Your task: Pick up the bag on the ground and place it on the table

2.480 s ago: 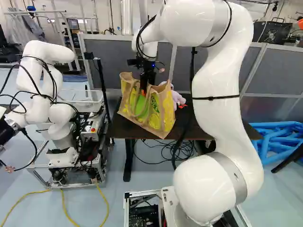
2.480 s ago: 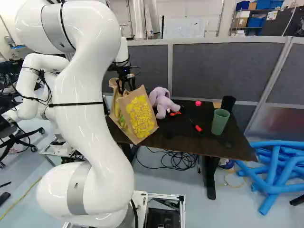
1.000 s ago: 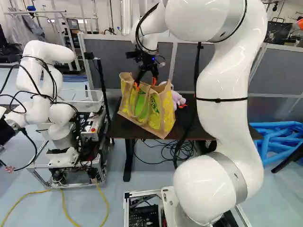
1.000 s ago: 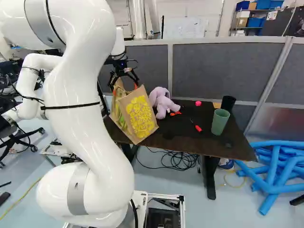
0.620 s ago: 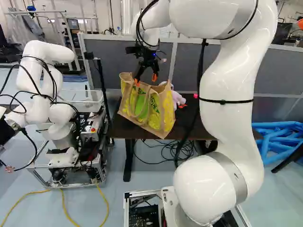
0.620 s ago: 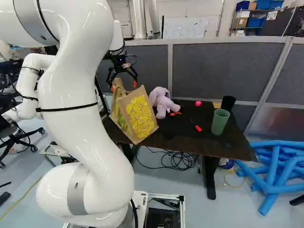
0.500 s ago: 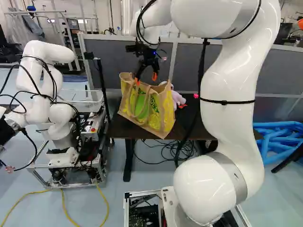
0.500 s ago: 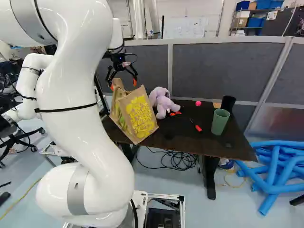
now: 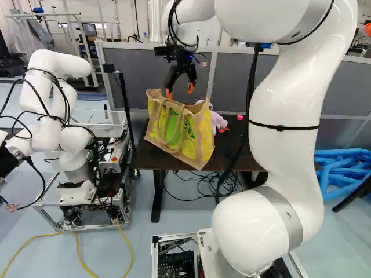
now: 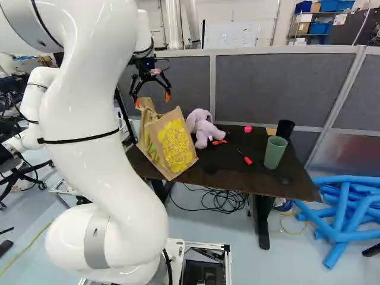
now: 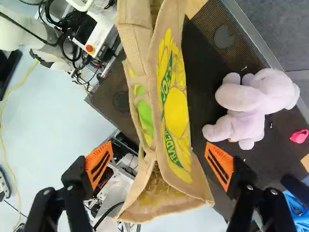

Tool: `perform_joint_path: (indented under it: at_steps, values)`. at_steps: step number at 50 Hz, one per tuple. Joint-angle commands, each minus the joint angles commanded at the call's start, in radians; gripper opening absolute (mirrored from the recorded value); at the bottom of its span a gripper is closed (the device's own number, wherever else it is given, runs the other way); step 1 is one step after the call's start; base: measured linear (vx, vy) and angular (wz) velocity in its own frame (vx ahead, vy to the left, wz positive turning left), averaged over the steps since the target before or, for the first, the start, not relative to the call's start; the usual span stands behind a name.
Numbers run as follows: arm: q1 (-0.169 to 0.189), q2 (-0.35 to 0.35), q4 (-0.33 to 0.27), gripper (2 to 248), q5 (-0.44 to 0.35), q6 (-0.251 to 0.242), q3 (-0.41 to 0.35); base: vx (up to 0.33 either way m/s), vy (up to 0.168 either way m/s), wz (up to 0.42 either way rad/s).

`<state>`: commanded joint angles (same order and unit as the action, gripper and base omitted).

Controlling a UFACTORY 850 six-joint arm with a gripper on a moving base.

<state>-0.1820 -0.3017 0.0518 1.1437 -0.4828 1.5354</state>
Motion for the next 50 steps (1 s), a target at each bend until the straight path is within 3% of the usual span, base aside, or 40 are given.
perform_joint_path:
  at_steps: [29, 50]
  values:
    - [0.004, 0.039, 0.0, 247, 0.094, 0.0, 0.049, 0.0, 0.0, 0.0]
    - [0.004, 0.045, 0.0, 247, 0.102, 0.0, 0.054, 0.0, 0.0, 0.0]
